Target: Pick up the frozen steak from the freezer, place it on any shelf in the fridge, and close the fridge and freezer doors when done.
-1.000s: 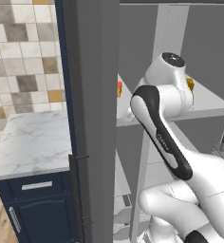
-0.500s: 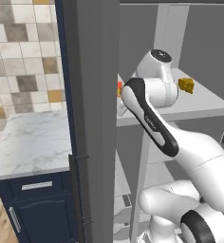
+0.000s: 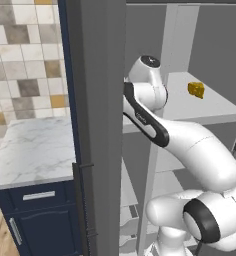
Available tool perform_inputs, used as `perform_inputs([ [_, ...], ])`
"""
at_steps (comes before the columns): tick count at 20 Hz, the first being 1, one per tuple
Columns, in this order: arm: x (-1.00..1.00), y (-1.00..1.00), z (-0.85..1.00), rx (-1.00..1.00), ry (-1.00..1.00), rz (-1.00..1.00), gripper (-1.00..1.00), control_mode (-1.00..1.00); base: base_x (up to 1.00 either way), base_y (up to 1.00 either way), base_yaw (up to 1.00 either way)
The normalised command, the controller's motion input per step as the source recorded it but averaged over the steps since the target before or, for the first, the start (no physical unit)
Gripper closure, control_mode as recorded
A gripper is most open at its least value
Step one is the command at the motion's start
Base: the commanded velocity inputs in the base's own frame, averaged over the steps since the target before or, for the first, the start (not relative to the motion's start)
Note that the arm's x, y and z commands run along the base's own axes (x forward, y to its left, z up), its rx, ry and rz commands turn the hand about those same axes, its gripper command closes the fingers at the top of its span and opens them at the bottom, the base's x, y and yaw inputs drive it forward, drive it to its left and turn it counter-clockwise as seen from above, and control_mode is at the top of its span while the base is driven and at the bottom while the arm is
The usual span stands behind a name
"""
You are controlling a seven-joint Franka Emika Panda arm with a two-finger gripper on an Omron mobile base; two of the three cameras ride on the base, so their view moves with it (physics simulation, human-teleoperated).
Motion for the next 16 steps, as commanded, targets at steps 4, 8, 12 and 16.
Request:
perform_inputs([
  [4,0.54,0.16,-0.11,0.0,0.02,0.0,-1.0,-1.0,0.0,0.0,0.0],
  [8,0.53,0.15,-0.17,0.0,0.05,0.0,-1.0,-1.0,0.0,0.0,0.0],
  [12,0.48,0.21,-0.17,0.0,0.07,0.0,-1.0,-1.0,0.0,0.0,0.0],
  [16,0.5,0.17,-0.17,0.0,0.1,0.0,-1.0,-1.0,0.0,0.0,0.0],
])
